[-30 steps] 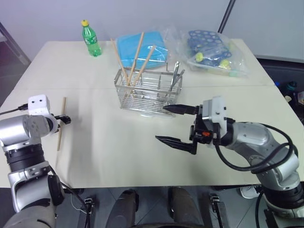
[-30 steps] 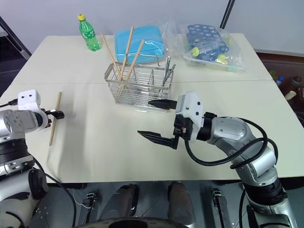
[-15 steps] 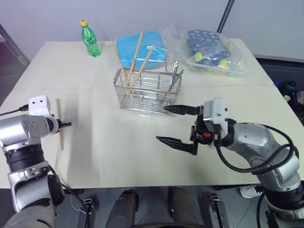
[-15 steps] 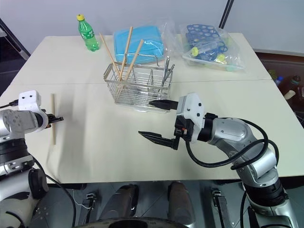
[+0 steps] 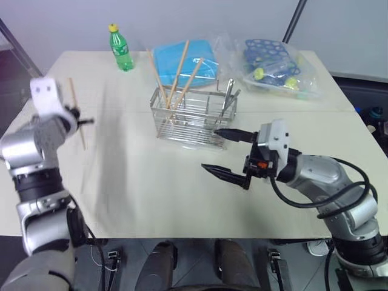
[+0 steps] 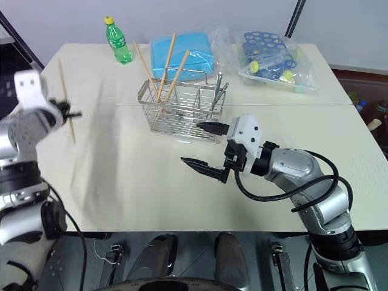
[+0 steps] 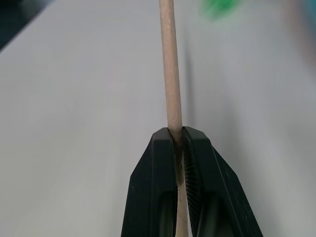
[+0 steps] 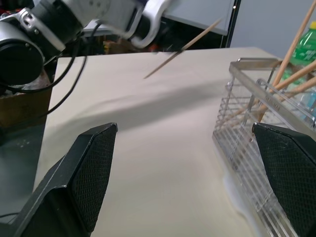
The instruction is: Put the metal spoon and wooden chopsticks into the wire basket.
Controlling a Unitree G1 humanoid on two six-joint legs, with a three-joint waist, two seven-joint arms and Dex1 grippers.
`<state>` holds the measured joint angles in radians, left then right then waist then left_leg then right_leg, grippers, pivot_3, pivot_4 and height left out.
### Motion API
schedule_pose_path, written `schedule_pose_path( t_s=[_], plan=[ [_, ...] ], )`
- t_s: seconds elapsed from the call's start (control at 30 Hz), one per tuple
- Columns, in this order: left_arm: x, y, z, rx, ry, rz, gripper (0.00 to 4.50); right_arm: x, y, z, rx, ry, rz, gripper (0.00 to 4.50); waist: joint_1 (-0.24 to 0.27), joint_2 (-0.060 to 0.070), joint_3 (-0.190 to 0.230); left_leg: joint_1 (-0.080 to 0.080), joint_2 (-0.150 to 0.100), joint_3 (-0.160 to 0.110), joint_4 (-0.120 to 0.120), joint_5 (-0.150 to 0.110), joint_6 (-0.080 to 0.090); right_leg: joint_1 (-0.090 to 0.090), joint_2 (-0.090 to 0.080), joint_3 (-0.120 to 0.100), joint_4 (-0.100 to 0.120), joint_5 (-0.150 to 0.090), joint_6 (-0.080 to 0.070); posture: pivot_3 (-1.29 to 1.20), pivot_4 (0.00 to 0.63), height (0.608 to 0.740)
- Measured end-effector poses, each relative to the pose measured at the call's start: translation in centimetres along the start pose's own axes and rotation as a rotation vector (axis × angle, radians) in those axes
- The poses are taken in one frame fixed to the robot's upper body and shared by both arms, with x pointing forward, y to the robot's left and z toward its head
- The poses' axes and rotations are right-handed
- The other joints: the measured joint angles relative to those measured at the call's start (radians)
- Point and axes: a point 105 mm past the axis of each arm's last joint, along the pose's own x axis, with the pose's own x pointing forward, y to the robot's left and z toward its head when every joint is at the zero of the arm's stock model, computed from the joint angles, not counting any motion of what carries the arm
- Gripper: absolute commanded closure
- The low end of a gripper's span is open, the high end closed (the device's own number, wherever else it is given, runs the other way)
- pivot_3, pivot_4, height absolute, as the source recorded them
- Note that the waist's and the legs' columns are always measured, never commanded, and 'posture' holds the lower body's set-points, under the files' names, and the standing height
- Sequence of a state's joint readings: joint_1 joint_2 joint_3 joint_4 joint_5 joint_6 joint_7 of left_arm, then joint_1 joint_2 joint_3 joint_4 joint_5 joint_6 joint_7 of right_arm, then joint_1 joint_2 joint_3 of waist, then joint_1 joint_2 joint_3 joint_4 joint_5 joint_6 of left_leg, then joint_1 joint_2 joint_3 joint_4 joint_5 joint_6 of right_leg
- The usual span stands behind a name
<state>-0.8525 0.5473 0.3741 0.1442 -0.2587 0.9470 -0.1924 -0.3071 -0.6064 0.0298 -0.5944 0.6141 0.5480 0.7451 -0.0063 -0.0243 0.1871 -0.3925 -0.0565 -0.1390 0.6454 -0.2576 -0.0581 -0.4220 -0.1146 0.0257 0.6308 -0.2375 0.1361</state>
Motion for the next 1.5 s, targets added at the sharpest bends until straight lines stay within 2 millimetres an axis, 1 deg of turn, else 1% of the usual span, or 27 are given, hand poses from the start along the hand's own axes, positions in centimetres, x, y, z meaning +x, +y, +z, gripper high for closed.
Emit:
schedule_pose_path(
  t_s=[0.07, 0.1, 0.17, 0.23, 0.3, 0.37, 0.53, 0.63, 0.73, 0.83, 1.0, 1.07, 1.2, 1.33, 1.5],
  plan=[
    [0.2, -2.1, 2.3, 0.01, -0.089, -0.102, 4.48, 0.0, -0.1, 0.0, -0.006, -0.002, -0.013, 0.0, -0.006, 0.0, 0.0, 0.0, 0.0, 0.0, 0.0, 0.0, 0.0, 0.0, 0.0, 0.0, 0.0, 0.0, 0.0, 0.0, 0.15, 0.74],
    [0.3, -3.5, 3.5, 0.013, -0.137, -0.167, 4.48, 0.1, -0.2, 0.0, -0.008, -0.008, -0.022, 0.0, -0.01, 0.0, 0.0, 0.0, 0.0, 0.0, -0.001, 0.0, 0.0, 0.0, 0.0, 0.0, 0.0, 0.0, 0.0, 0.0, 0.15, 0.74],
    [0.4, -5.6, 5.2, 0.007, -0.212, -0.274, 4.48, 0.3, -0.2, 0.1, -0.009, -0.019, -0.036, 0.0, -0.014, 0.0, 0.0, 0.0, 0.0, 0.0, -0.001, 0.0, 0.0, -0.001, 0.001, 0.0, 0.001, 0.0, 0.0, 0.0, 0.15, 0.74],
    [0.4, -7.4, 6.4, 0.005, -0.269, -0.373, 4.48, 0.5, -0.2, 0.0, -0.01, -0.025, -0.041, 0.0, -0.014, 0.0, 0.0, 0.0, 0.001, 0.0, 0.0, 0.0, 0.0, -0.001, 0.001, 0.0, 0.001, 0.0, 0.0, 0.0, 0.15, 0.74],
    [0.3, -8.7, 7.2, -0.01, -0.31, -0.452, 4.48, 0.8, 0.0, -0.1, -0.011, -0.027, -0.039, 0.0, -0.013, 0.0, 0.0, 0.0, 0.001, 0.0, 0.0, 0.0, 0.0, -0.001, 0.001, 0.0, 0.001, 0.0, 0.0, 0.0, 0.15, 0.74],
    [0.2, -10.0, 7.5, -0.026, -0.339, -0.532, 4.48, 1.1, 0.1, -0.1, -0.011, -0.036, -0.044, 0.0, -0.011, 0.0, 0.0, 0.0, 0.0, 0.0, 0.0, 0.0, 0.0, 0.0, 0.001, 0.0, 0.001, 0.0, 0.0, 0.0, 0.15, 0.74],
    [-0.5, -13.0, 7.1, -0.073, -0.36, -0.719, 4.48, 1.1, -0.2, -0.2, -0.008, -0.042, -0.084, 0.0, -0.011, 0.0, 0.0, 0.0, 0.0, 0.0, 0.0, 0.0, 0.0, 0.0, 0.001, 0.0, 0.001, 0.0, 0.0, 0.0, 0.15, 0.74],
    [-0.9, -14.5, 6.9, -0.063, -0.38, -0.792, 4.48, 1.2, -0.1, -0.5, -0.001, -0.041, -0.098, 0.0, -0.011, 0.0, 0.0, 0.0, 0.0, 0.0, 0.0, 0.0, 0.0, 0.0, 0.001, 0.0, 0.001, 0.0, 0.0, 0.0, 0.15, 0.74],
    [-1.2, -15.8, 6.1, -0.058, -0.368, -0.843, 4.48, 1.2, -0.2, -0.6, -0.002, -0.043, -0.109, 0.0, -0.013, 0.0, 0.0, 0.0, 0.0, 0.0, 0.0, 0.0, 0.0, 0.0, 0.001, 0.0, 0.001, 0.0, 0.0, 0.0, 0.15, 0.74],
    [-1.2, -16.3, 5.5, -0.054, -0.36, -0.86, 4.48, 1.1, -0.7, -0.3, 0.002, -0.061, -0.153, 0.0, -0.014, 0.0, 0.0, 0.0, 0.001, 0.0, 0.0, 0.0, 0.0, 0.0, 0.001, 0.0, 0.001, 0.0, 0.0, 0.0, 0.15, 0.74],
    [-1.4, -16.2, 5.4, -0.049, -0.381, -0.852, 4.48, 0.5, -2.1, 0.6, -0.029, -0.083, -0.231, 0.0, -0.011, 0.0, 0.0, 0.0, 0.0, 0.0, 0.0, 0.0, 0.0, 0.0, 0.001, 0.0, 0.001, 0.0, 0.0, 0.0, 0.15, 0.74],
    [-1.4, -16.2, 5.1, -0.055, -0.384, -0.845, 4.48, 0.5, -2.2, 0.8, -0.033, -0.086, -0.238, 0.0, -0.011, 0.0, 0.0, 0.0, 0.0, 0.0, 0.0, 0.0, 0.0, 0.0, 0.001, 0.0, 0.001, 0.0, 0.0, 0.0, 0.15, 0.74],
    [-1.1, -16.2, 4.0, -0.076, -0.402, -0.803, 4.48, 0.6, -2.5, 1.2, -0.044, -0.096, -0.252, 0.0, -0.011, 0.0, 0.0, 0.0, 0.0, 0.0, 0.0, 0.0, 0.0, 0.0, 0.001, 0.0, 0.001, 0.0, 0.0, 0.0, 0.15, 0.74],
    [-1.2, -16.3, 3.0, -0.058, -0.419, -0.778, 4.48, 0.7, -2.9, 1.2, -0.038, -0.1, -0.271, 0.0, -0.011, 0.0, 0.0, 0.0, 0.0, 0.0, 0.0, 0.0, 0.0, 0.0, 0.001, 0.0, 0.001, 0.0, 0.0, 0.0, 0.15, 0.74],
    [-0.9, -16.2, 1.7, -0.051, -0.4, -0.75, 4.48, 0.8, -3.5, 1.4, -0.047, -0.117, -0.301, 0.0, -0.011, 0.0, 0.0, 0.0, 0.0, 0.0, 0.0, 0.0, 0.0, 0.0, 0.001, 0.0, 0.001, 0.0, 0.0, 0.0, 0.15, 0.74]
  ],
)
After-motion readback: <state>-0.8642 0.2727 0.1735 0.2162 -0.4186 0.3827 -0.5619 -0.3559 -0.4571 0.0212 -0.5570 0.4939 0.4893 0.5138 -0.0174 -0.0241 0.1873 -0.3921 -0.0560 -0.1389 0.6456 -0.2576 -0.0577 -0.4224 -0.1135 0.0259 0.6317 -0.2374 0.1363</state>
